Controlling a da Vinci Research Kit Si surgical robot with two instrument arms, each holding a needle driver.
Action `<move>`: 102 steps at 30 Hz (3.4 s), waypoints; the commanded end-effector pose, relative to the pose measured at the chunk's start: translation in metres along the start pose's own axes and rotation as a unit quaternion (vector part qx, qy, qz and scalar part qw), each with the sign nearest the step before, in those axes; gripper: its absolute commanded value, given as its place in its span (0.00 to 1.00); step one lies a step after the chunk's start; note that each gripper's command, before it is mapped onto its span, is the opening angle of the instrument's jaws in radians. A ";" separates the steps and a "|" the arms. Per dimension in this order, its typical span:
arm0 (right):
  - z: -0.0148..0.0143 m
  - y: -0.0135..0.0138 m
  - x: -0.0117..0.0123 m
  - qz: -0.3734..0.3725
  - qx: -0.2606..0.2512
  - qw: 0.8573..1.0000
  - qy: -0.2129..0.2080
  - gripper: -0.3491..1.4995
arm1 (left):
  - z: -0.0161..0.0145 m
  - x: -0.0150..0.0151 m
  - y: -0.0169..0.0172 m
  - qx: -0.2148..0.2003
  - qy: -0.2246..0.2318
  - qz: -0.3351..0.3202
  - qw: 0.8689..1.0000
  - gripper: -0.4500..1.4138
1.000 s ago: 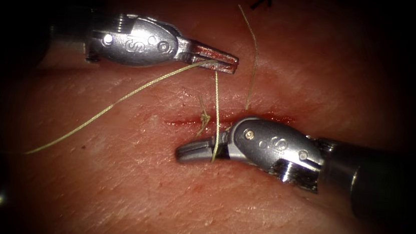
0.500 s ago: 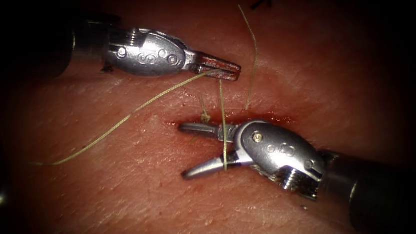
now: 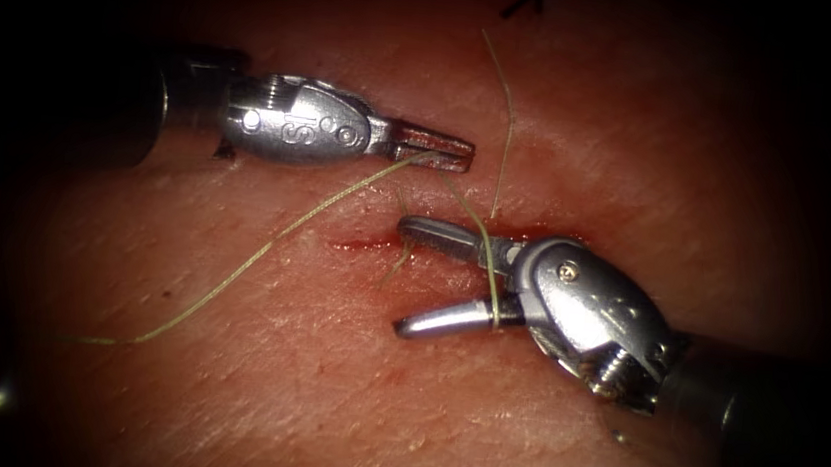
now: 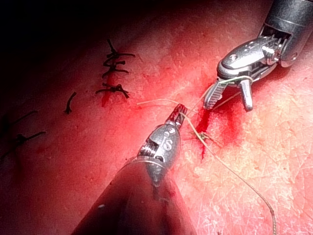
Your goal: Wound Closure
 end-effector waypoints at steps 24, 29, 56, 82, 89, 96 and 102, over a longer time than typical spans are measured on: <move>-0.0023 0.0052 -0.0033 -0.020 -0.151 0.988 -0.023 0.66 | -0.0001 0.0045 0.0067 -0.013 0.010 0.000 1.000 0.00; -0.0019 0.0056 -0.0037 -0.014 -0.168 0.985 -0.025 0.65 | 0.0006 0.0060 0.0075 -0.015 0.013 -0.001 1.000 0.00; 0.0005 0.0062 -0.0052 0.009 -0.174 0.982 -0.070 0.60 | 0.0016 0.0070 0.0080 -0.019 0.016 -0.001 1.000 0.00; 0.0022 0.0025 -0.0065 -0.025 -0.094 0.983 -0.155 0.60 | -0.0013 0.0111 0.0012 -0.026 0.017 -0.005 1.000 0.00; 0.0027 0.0011 -0.0065 -0.028 -0.076 0.985 -0.151 0.60 | -0.0014 0.0081 -0.0004 -0.022 0.003 -0.001 1.000 0.00; 0.0029 0.0002 -0.0064 -0.034 -0.055 0.987 -0.148 0.60 | -0.0001 0.0050 -0.0011 -0.018 -0.003 0.001 1.000 0.00; 0.0029 -0.0001 -0.0063 -0.042 -0.043 0.988 -0.146 0.60 | 0.0005 0.0038 -0.0024 -0.016 -0.007 0.001 1.000 0.00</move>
